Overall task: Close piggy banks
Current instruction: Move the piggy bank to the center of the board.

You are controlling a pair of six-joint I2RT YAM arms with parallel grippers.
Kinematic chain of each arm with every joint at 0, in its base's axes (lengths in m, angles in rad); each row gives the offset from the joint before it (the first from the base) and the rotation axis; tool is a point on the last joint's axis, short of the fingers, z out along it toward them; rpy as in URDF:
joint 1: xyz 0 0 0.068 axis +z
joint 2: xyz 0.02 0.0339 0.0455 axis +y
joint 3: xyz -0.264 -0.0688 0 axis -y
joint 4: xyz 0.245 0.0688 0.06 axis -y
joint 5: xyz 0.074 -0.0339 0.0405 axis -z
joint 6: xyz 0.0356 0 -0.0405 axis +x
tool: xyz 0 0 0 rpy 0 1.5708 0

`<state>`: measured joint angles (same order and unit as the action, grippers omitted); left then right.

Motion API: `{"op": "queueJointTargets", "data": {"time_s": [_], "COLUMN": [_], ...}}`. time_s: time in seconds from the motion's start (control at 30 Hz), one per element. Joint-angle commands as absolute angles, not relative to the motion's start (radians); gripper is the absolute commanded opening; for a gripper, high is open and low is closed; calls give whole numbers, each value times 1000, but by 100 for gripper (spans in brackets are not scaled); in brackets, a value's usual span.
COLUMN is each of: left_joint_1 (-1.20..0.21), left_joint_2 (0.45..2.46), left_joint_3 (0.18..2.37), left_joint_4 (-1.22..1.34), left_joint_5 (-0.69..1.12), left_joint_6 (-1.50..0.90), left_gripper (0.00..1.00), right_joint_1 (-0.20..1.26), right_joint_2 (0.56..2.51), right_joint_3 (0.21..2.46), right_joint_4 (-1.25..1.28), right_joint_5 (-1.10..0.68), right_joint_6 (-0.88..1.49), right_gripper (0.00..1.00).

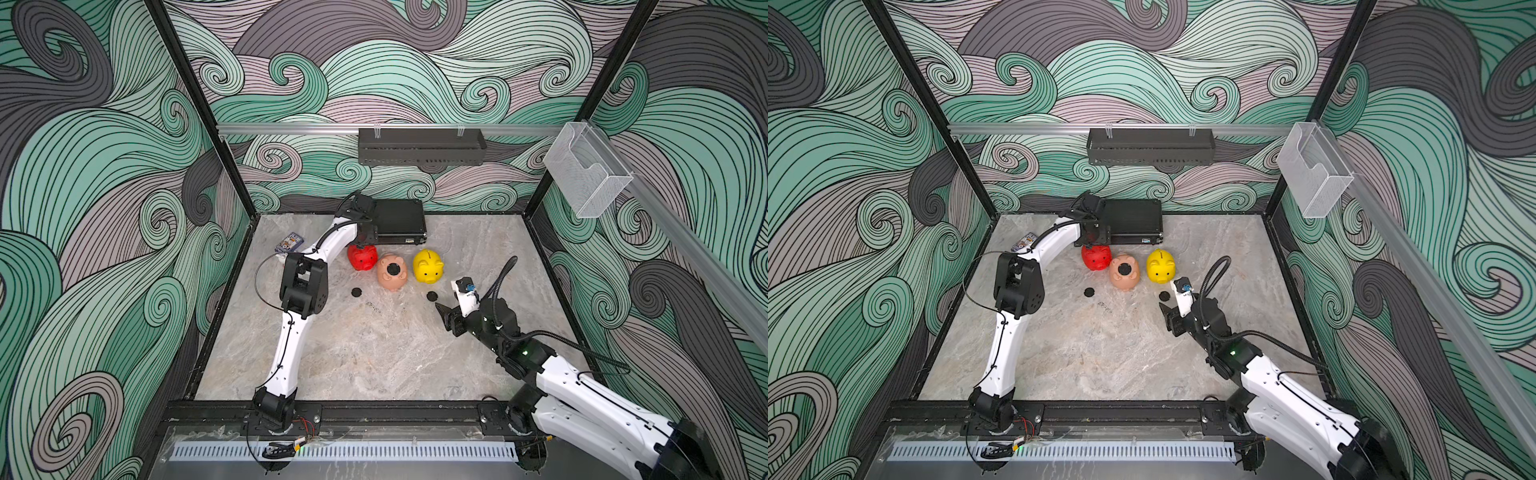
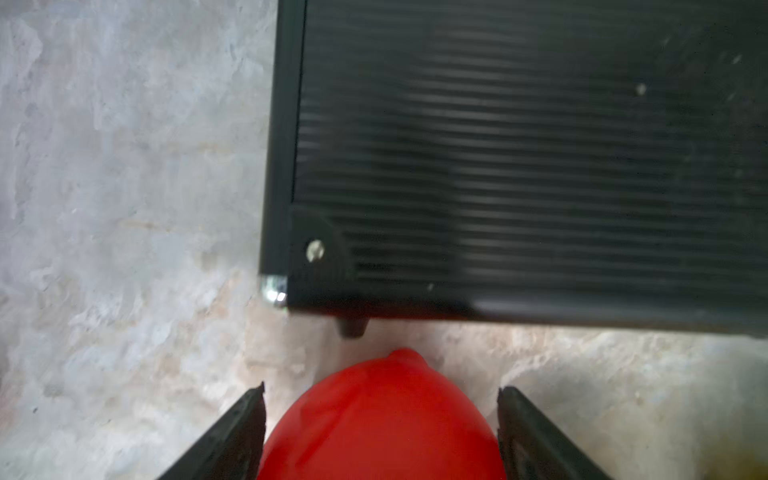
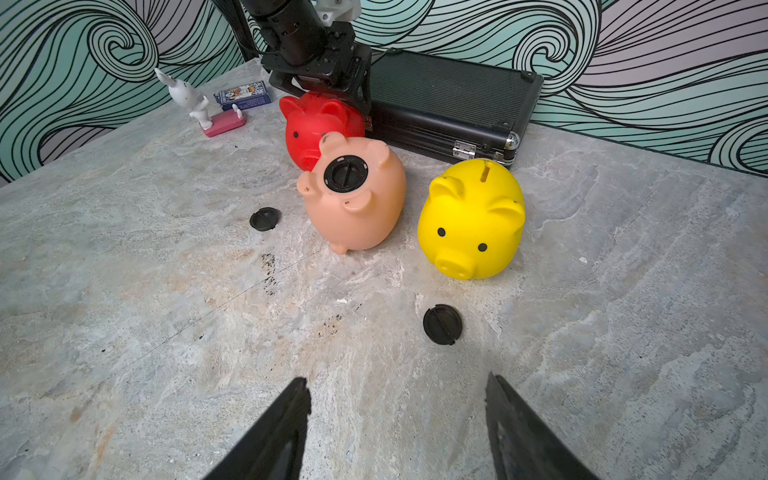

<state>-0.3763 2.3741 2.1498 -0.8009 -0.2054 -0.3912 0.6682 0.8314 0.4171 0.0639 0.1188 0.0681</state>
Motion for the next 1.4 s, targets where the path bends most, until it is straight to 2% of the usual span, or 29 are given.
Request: {"op": "queueJointTargets", "data": {"time_s": [0.0,0.23,0.43,0.53,0.83,1.37], "left_joint_1": [-377,-377,-379,-380,-382,-404], "left_joint_2": [2314,2281,2204,2176,2075,1995], "left_joint_3": [2107,2058,1913,1860,1670,1564], "left_joint_4": [-879,-939,-877,-867,-794,-796], "left_joint_5": [-206,-176,-150,-116,-51,84], "left_joint_6": [-373,-439,-430,-420,-432,-294], "left_gripper": [83,83,82,79,78,73], "right_joint_1": [664,663,663,663,663,663], "right_joint_2": [838,857,864,869,877,883], "right_joint_3": [418,421,422,423,427,434], "right_joint_4": [83,96,96,97,98,94], "right_joint_5": [105,96,87,82,78,68], "right_joint_6": [80,81,84,84,85,83], "right_gripper": [68,68,68,68,68,68]}}
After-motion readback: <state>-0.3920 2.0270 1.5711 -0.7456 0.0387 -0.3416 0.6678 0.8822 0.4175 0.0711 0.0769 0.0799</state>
